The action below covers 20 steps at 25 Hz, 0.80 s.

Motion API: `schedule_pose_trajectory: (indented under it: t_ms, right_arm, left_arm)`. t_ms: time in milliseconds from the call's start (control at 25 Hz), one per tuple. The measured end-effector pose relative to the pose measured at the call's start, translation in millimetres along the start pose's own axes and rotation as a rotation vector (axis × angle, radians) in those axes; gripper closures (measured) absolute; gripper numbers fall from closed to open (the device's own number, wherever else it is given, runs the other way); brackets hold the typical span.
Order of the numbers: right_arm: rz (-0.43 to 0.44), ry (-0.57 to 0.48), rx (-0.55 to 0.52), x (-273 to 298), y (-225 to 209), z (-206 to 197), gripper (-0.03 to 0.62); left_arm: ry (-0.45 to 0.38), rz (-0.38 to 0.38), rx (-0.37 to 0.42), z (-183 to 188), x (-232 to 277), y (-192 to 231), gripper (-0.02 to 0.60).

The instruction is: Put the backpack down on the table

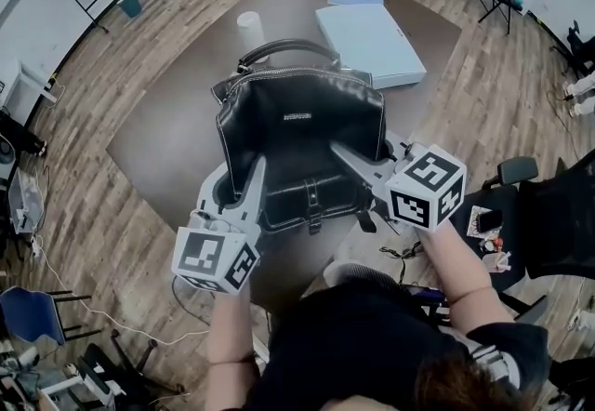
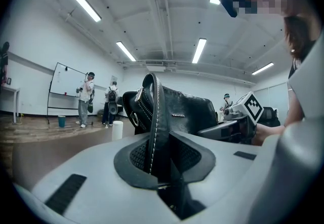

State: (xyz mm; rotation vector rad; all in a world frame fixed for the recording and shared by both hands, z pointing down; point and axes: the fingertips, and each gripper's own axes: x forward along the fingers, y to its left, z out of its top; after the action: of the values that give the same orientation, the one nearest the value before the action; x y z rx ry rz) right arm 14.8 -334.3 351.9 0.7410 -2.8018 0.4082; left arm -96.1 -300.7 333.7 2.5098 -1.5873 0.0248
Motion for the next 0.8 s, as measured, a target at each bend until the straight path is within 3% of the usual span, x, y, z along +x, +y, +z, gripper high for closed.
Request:
schedule_pose_trajectory:
  t_ms: [360,800]
  right_arm:
    - [-0.003,0.012,0.023,12,-66,-3,0.516]
    - [-0.010,0.006,0.049,31,-112,-8,0.513]
  left_arm:
    - [0.020,0.007,-0.007,-12,66,6,0.502]
    - [0.026,0.008,0.010,-22,112,22,0.500]
